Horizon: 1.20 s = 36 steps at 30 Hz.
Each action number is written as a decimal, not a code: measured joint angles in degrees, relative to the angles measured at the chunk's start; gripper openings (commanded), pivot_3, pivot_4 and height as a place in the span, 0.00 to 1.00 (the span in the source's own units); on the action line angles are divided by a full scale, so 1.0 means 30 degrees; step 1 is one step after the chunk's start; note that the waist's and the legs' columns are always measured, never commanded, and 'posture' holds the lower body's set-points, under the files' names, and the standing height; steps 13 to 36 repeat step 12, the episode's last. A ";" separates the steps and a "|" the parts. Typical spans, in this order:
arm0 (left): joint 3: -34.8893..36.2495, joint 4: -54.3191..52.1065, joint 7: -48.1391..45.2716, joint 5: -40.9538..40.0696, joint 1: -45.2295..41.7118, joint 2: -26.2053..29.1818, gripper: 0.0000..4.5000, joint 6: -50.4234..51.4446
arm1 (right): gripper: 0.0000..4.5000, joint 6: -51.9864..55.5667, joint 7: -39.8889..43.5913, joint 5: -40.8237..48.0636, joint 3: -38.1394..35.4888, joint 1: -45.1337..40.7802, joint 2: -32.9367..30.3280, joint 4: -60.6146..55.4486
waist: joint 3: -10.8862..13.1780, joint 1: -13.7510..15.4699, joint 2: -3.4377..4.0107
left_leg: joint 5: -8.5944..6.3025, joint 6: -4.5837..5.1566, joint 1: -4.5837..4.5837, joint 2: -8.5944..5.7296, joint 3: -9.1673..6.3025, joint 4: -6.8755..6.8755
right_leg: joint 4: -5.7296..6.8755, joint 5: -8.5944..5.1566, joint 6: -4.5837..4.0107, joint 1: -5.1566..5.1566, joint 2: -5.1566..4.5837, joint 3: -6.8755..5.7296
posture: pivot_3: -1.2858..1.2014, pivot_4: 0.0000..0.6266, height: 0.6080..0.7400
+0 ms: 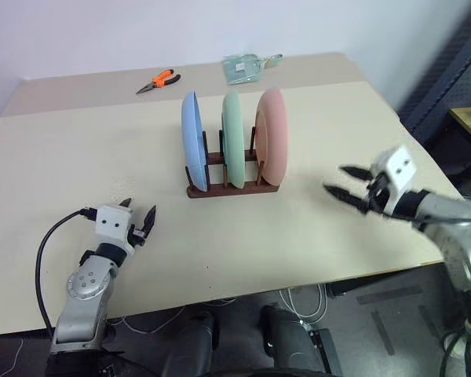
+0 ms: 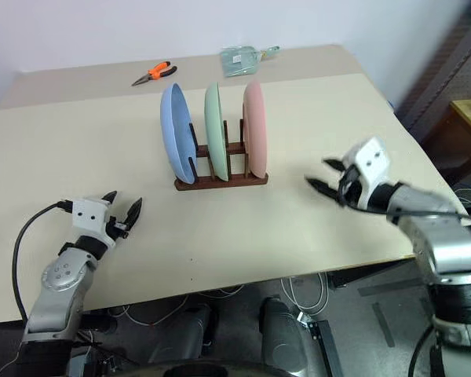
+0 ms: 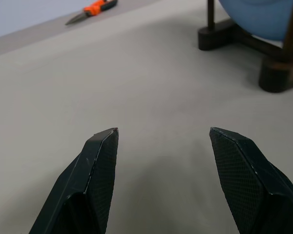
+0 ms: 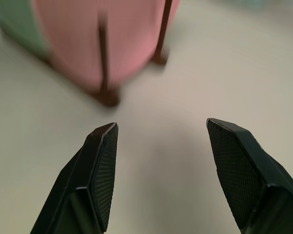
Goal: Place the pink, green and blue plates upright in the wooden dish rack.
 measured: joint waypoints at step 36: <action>0.0034 -0.0975 -0.0642 -0.0003 0.0910 0.0223 0.68 0.0120 | 0.65 -0.2986 0.0510 -0.1809 0.0347 -0.1155 0.1626 0.3181 | 0.0004 0.0111 -0.0006 | -0.0007 0.0008 -0.0013 -0.0025 -0.0015 0.0028 | -0.0007 0.0000 0.0004 0.0014 -0.0035 -0.0019 | 0.52 0.24 0.99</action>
